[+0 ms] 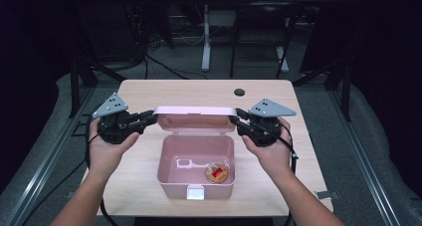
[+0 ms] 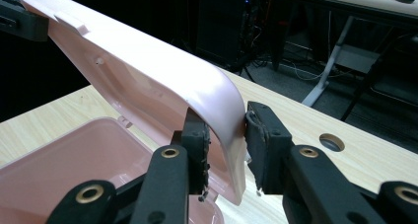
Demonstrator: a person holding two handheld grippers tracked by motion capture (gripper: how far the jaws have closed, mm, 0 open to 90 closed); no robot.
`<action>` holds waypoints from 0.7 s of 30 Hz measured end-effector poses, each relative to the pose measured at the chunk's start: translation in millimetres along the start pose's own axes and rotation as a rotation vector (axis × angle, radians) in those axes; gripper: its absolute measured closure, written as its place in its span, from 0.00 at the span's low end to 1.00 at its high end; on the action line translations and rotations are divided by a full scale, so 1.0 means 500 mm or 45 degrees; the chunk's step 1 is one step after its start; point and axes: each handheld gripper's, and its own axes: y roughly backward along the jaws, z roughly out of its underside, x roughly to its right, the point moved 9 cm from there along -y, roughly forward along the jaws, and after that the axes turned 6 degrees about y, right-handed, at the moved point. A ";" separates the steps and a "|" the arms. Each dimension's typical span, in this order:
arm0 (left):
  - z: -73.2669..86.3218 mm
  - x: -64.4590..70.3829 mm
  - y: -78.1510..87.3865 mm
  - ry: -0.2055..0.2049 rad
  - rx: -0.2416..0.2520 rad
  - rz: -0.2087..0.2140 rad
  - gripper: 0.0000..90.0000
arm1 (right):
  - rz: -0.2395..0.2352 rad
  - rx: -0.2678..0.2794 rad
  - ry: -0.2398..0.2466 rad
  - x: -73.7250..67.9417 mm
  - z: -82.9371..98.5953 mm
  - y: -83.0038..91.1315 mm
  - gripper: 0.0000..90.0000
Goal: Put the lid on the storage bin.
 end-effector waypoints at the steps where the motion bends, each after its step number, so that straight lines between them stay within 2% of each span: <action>1: 0.001 0.001 0.001 -0.005 -0.003 -0.002 0.85 | -0.001 0.000 0.005 -0.001 0.001 0.001 0.78; 13: 0.021 0.011 0.010 -0.031 -0.030 0.008 0.85 | -0.025 -0.010 0.008 -0.014 0.012 0.017 0.78; 21: 0.030 0.018 0.014 -0.042 -0.028 0.010 0.84 | -0.039 -0.014 0.012 -0.023 0.020 0.028 0.77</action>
